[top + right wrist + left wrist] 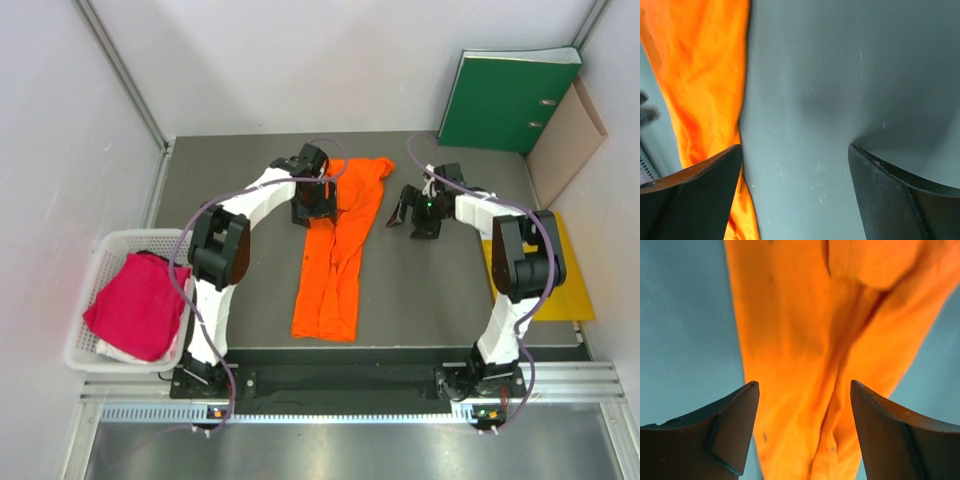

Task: Fold and stack the t-shirts
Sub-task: Rotate the tshirt 90 degrees

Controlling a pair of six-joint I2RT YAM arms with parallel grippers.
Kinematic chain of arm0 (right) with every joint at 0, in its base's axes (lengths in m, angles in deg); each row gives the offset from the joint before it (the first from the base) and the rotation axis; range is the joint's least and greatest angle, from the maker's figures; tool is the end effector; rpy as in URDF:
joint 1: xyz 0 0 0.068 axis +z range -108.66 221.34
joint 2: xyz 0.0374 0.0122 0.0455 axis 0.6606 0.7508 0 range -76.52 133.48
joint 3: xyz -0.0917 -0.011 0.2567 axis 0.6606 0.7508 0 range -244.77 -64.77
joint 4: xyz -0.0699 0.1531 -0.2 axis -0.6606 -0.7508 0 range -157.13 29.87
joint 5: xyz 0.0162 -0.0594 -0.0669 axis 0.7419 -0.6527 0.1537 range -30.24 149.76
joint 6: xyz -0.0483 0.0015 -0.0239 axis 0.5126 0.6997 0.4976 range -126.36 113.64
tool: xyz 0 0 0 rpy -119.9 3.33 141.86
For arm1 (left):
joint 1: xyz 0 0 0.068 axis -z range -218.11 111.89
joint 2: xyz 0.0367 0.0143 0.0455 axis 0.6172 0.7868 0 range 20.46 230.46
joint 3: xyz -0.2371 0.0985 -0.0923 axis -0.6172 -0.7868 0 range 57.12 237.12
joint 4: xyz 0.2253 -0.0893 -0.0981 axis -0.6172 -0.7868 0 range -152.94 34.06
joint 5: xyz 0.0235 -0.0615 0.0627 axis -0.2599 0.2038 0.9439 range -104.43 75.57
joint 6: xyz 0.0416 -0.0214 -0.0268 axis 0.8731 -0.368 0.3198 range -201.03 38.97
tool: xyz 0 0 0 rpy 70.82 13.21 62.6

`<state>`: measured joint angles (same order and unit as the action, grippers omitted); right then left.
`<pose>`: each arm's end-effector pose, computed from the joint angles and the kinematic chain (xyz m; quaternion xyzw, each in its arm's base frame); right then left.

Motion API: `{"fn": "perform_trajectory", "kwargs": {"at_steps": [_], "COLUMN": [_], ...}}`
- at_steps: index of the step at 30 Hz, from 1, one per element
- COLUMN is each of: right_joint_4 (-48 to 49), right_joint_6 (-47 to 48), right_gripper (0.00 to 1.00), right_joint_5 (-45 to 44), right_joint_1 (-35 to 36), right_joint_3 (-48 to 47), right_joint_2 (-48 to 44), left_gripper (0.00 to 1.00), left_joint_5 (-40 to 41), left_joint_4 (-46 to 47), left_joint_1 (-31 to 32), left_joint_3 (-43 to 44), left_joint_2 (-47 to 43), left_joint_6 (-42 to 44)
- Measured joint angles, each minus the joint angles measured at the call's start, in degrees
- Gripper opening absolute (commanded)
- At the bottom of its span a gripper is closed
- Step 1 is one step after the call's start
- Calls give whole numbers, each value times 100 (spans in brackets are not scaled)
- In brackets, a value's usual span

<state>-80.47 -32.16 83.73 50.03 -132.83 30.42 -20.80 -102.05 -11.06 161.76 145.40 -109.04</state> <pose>0.3733 0.0715 0.1675 0.0858 0.9408 0.2681 0.1886 0.4129 -0.2154 0.2010 0.0032 0.9774 -0.1425 0.1559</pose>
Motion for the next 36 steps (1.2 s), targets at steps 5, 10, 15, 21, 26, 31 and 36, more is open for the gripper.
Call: {"fn": "perform_trajectory", "kwargs": {"at_steps": [5, 10, 15, 21, 26, 31, 36], "right_joint_4": [170, 647, 1010, 1165, 1196, 1156, 1093], "right_joint_6": [-111, -417, -793, -1187, -1432, -1532, -1641], "right_gripper": [86, 85, 84, 83, 78, 42, 25], "right_joint_5": [90, 297, 474, 487, 439, 345, 297], "right_joint_1": [2, 0, 2, 7, 42, 81, 142], "right_joint_3": [-518, -1064, -1923, -3123, -4100, -5069, -6004], "right_joint_2": [435, 977, 1681, 2533, 3176, 3825, 4500], "left_gripper": [78, 78, 78, 70, 17, 0, 0], "left_joint_5": [-2, 2, -2, -7, -205, -459, -702], "left_joint_4": [7, 92, 129, 295, 247, 402, 463], "left_joint_1": [-15, -63, -188, -413, -614, -776, -831], "left_joint_3": [-470, -774, -734, -101, 507, 756, 708], "left_joint_2": [-678, -994, -920, -188, 699, 966, 990], "left_joint_6": [24, 26, -9, -105, -297, -494, -680]}}
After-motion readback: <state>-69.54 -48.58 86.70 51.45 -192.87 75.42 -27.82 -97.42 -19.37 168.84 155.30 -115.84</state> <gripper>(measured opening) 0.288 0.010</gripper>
